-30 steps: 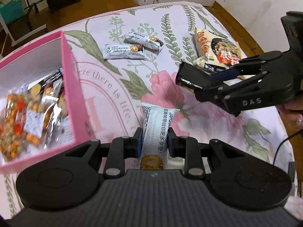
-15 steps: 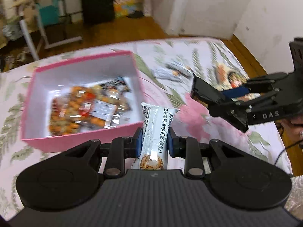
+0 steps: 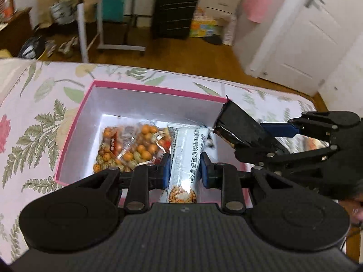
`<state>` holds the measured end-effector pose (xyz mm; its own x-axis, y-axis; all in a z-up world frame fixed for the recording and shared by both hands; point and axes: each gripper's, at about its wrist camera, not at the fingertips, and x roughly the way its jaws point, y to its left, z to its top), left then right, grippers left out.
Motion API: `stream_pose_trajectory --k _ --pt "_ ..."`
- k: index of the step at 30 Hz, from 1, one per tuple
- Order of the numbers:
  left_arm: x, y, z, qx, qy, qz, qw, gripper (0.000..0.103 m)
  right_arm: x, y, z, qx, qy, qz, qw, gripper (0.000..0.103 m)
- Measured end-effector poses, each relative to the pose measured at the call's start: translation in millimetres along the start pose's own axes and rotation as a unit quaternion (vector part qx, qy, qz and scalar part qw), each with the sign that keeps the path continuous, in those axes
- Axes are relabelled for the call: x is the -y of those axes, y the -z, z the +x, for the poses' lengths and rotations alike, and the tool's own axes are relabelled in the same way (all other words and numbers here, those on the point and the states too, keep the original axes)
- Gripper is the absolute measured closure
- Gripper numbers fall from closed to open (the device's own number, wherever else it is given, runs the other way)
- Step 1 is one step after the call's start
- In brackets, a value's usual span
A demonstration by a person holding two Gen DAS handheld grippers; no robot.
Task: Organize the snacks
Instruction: 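Carry the black pack and wafer bar into the pink box and release both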
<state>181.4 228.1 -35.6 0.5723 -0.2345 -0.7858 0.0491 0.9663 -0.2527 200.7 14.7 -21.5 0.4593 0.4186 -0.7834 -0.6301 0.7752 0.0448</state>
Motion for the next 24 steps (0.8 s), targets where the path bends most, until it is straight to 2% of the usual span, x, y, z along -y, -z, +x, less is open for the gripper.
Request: stream_pose_trajectory --k 4,12,14,15,17,21,24 --pt "-14 -6 33 -0.006 0.004 -0.031 0.9995 0.078 4 -8 35 -0.005 0.008 -0.010 1.000 0.047" --pt "-40 1 83 -0.019 -0.031 -0.084 0.9958 0.077 5 -6 79 -0.013 0.014 -0.026 0.999 0.047" --pt "-38 4 82 -0.012 -0.039 -0.077 0.9962 0.070 5 -6 84 -0.016 0.026 -0.017 0.999 0.045" --pt "-37 6 80 -0.012 -0.042 -0.074 0.9963 0.066 6 -5 84 -0.015 0.033 -0.012 0.999 0.040" --pt "-37 8 75 -0.009 -0.042 -0.069 0.9967 0.056 8 1 77 -0.002 0.030 -0.006 1.000 0.038" --pt "-30 14 62 -0.014 -0.028 -0.054 0.9981 0.055 16 9 50 0.022 0.007 0.021 1.000 0.036" --pt "-23 15 50 -0.022 -0.012 -0.042 0.9988 0.055 18 13 25 0.039 0.008 0.018 0.999 0.035"
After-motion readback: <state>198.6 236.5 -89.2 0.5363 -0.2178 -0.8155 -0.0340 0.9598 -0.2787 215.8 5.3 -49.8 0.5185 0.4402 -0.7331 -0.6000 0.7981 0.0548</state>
